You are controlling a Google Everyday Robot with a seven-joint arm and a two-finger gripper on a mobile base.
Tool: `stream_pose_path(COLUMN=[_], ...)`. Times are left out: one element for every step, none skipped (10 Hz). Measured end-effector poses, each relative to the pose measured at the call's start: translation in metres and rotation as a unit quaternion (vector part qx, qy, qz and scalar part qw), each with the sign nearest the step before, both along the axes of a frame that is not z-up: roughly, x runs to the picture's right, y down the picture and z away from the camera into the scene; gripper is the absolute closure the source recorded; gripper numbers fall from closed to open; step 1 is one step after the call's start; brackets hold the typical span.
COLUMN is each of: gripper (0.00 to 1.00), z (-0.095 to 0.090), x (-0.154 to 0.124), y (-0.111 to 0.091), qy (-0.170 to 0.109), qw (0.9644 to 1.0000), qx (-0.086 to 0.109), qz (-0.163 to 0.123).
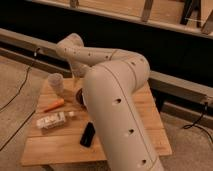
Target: Place the white sponge in the ceramic bowl
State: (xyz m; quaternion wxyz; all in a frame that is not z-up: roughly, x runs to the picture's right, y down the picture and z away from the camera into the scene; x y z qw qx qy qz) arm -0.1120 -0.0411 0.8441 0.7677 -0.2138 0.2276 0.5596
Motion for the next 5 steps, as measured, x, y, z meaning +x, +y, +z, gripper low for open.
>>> stream_pose_path(gripper=[0.2,0.2,0.2,0.2,0.2], z=[-0.0059,-0.0077,-0.008,-0.0081,-0.0081], x=[0.0002,0.002,0.0019,-0.0008,-0.0016], y=[-0.0006,0.0001,0.0001,0.0001,0.0002], qy=[-0.008,-0.008,-0.009,-0.01,-0.011], qw=[0.9998,0.9996,0.9996,0.9996,0.9996], qx=[-0.003,-0.006,-0.006,-0.005,-0.005], qz=[0.019,0.026,0.028,0.026,0.027])
